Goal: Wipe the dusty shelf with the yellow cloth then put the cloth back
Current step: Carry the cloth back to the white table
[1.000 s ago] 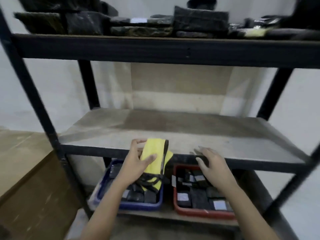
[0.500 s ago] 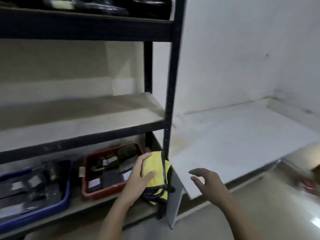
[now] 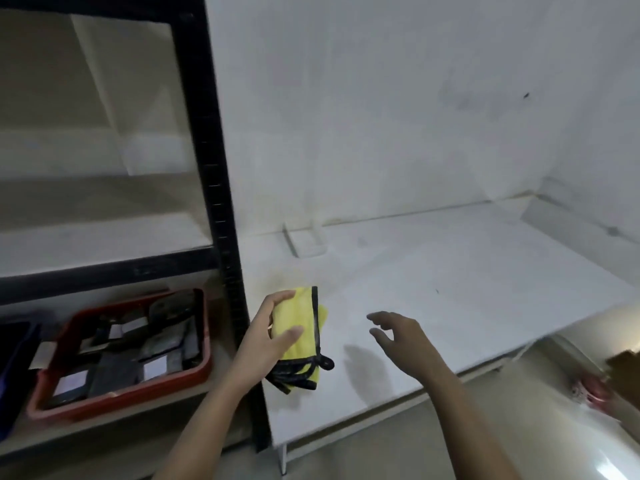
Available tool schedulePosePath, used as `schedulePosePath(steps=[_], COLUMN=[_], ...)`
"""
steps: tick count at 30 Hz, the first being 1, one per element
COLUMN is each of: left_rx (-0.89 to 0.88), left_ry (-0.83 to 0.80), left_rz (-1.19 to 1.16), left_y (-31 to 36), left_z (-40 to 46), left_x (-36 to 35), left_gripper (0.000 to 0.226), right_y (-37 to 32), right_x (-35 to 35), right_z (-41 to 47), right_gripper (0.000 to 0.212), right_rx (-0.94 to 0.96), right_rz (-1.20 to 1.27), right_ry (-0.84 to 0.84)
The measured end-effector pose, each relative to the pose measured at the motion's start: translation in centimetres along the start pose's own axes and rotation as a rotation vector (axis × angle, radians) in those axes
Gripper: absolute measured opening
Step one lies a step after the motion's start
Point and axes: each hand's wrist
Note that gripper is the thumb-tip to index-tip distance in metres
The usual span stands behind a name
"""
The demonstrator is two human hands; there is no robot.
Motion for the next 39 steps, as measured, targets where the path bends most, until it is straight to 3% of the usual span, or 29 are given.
schedulePosePath(steps=[9,16,26,31,39], left_rx=[0.139,0.195,0.285,0.277,0.464], left_ry=[0.152,0.286,0.416,0.460,0.239], left_rz=[-0.124,-0.141,-0.032,0.124,0.263], left_y=[-0.9,0.0,-2.6,-4.2,-5.6], left_z=[18.7,30.8,42.4,46.5,49.1], left_x=[-5.3,-4.3,-1.5,-1.8,-2.4], left_gripper=[0.044,0.031,0.036,0.040,0.049], right_y=[9.5,14.5,17.3,17.4,17.6], right_x=[1.2,-0.9,-7.8,-10.3,-12.0], right_z=[17.9,30.9,41.0,42.6,42.5], right_gripper=[0.031,0.033,0.042,0.032,0.033], right_rx=[0.038,0.056,0.006,0.032,0.030], right_rz=[-0.012,-0.059,0.028,0.020,0.057], right_ry=[-0.101,-0.184,-0.167,-0.116,-0.092])
Point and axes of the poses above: each hand's wrist, its own z-axis towards the middle knuckle, its own x-axis out of the back of the hand, y = z × x, and after that the axes turned 13 degrees about x, right-handed
